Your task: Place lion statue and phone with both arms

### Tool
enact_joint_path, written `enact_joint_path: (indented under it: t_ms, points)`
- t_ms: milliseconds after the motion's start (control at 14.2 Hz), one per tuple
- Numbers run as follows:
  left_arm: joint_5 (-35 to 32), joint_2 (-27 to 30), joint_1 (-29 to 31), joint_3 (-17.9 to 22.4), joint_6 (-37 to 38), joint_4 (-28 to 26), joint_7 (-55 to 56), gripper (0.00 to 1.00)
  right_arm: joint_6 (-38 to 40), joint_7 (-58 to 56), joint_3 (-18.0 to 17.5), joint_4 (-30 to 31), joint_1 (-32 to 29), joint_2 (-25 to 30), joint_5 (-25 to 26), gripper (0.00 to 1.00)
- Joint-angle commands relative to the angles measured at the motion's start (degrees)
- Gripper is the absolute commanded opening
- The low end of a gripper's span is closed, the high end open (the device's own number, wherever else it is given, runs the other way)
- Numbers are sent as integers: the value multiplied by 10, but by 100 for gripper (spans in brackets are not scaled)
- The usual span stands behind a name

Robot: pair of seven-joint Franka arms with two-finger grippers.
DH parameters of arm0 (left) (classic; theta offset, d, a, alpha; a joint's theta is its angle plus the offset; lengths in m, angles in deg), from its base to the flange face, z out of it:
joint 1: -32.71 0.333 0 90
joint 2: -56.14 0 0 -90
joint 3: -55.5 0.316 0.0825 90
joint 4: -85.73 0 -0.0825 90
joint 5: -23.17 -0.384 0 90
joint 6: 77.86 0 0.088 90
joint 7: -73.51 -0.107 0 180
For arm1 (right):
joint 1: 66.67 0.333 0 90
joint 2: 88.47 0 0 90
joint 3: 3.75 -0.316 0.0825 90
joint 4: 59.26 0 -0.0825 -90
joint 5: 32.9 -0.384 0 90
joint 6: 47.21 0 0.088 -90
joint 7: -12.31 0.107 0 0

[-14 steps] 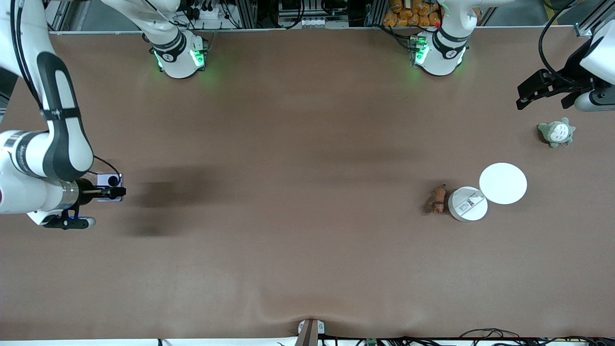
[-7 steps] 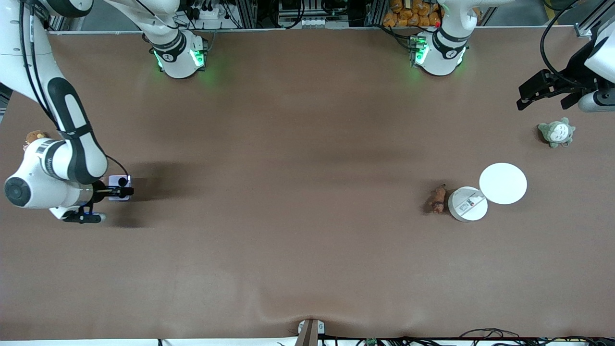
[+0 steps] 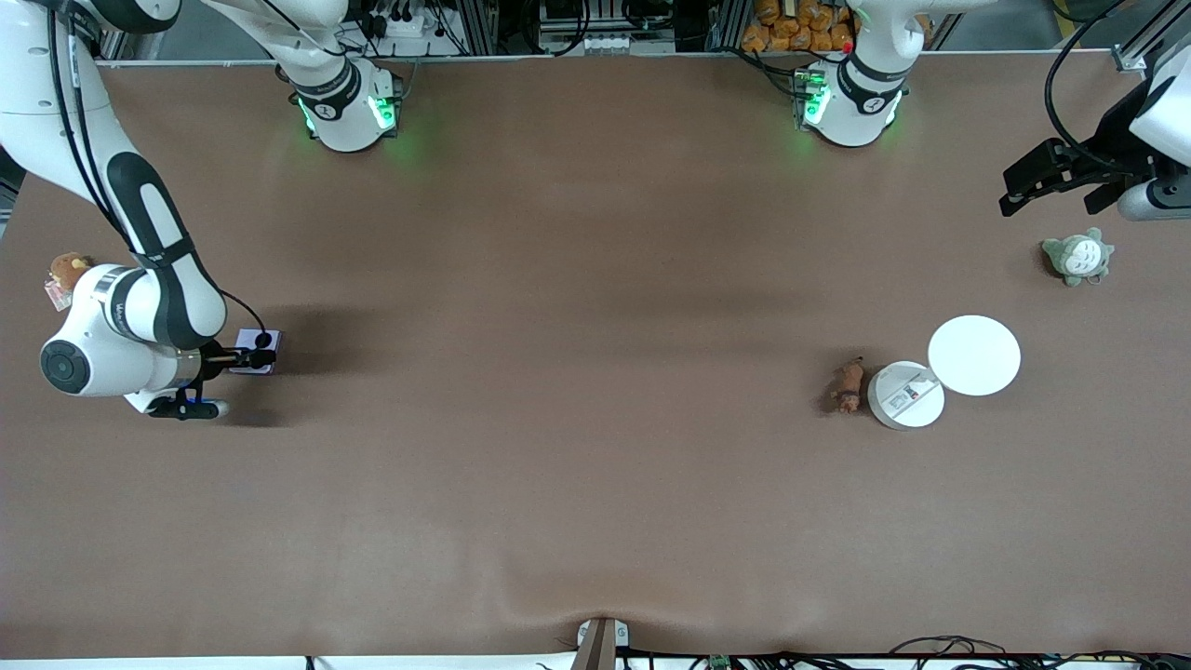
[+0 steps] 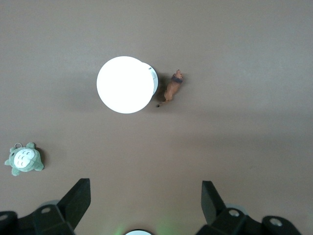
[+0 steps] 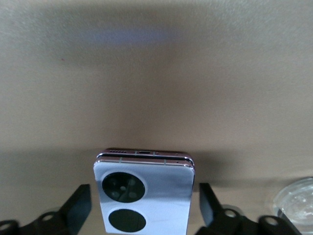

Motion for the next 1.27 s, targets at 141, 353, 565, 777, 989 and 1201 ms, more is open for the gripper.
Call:
enact_joint_path:
  t_ms: [141,353,565,777,989,1201]
  points:
    - [11,13,10,-2,-8,-12,-5,100,178,1,-10,-145,6,26,7,100]
    - [10,13,11,-2,-8,-11,-6,100,269,9,-10,-254,39,35,9,100]
    - [11,14,11,-2,-5,-8,-6,100,264,10,-11,-254,66,109,9,100]
    - [11,17,11,-1,2,-8,-8,100,273,72,-11,-221,120,190,9,100]
    - [11,17,18,-1,3,-6,-10,100,271,90,-11,-185,137,253,8,100]
    - [11,16,18,-1,10,-1,-10,100,224,91,-11,-79,137,348,5,100]
